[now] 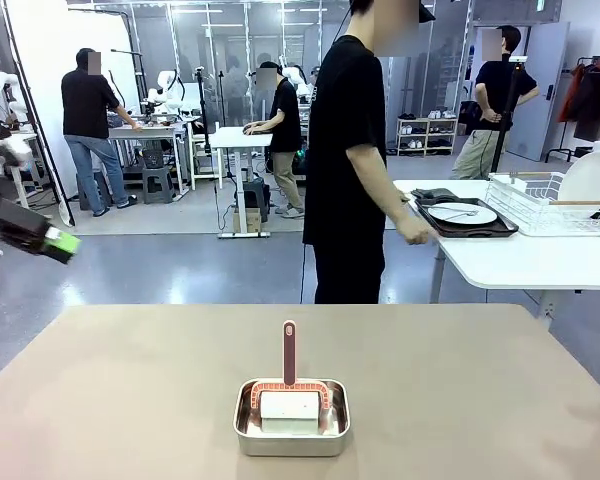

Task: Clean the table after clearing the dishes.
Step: When the right (or left) Handle tray is removed, use the right hand (or left hand) to clean the right (or left) side of the table with the Lint Roller.

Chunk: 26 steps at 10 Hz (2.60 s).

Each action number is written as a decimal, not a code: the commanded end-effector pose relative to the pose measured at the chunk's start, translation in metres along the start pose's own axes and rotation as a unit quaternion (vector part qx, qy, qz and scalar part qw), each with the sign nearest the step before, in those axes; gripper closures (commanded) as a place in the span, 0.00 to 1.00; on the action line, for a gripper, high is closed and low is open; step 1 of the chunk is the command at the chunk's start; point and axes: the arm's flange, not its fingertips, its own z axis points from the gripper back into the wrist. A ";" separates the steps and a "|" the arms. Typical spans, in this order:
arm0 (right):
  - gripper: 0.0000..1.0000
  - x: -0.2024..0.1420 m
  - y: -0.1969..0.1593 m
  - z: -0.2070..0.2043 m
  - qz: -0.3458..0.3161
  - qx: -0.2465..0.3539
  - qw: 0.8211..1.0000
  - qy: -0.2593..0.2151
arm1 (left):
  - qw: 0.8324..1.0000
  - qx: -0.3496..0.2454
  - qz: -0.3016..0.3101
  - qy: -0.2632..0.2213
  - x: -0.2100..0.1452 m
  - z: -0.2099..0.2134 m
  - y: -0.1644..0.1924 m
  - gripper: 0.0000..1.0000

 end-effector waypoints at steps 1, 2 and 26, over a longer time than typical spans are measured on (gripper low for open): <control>0.00 -0.001 0.003 0.000 0.002 0.000 1.000 -0.001 | 0.997 0.021 -0.020 0.068 0.020 -0.036 0.005 0.00; 0.00 -0.001 0.003 0.000 0.002 0.000 1.000 -0.001 | 0.994 0.003 -0.029 0.103 0.032 -0.067 -0.001 0.00; 0.00 -0.001 0.003 0.000 0.002 0.000 1.000 -0.001 | 0.887 -0.022 -0.253 0.385 0.167 -0.338 -0.076 0.00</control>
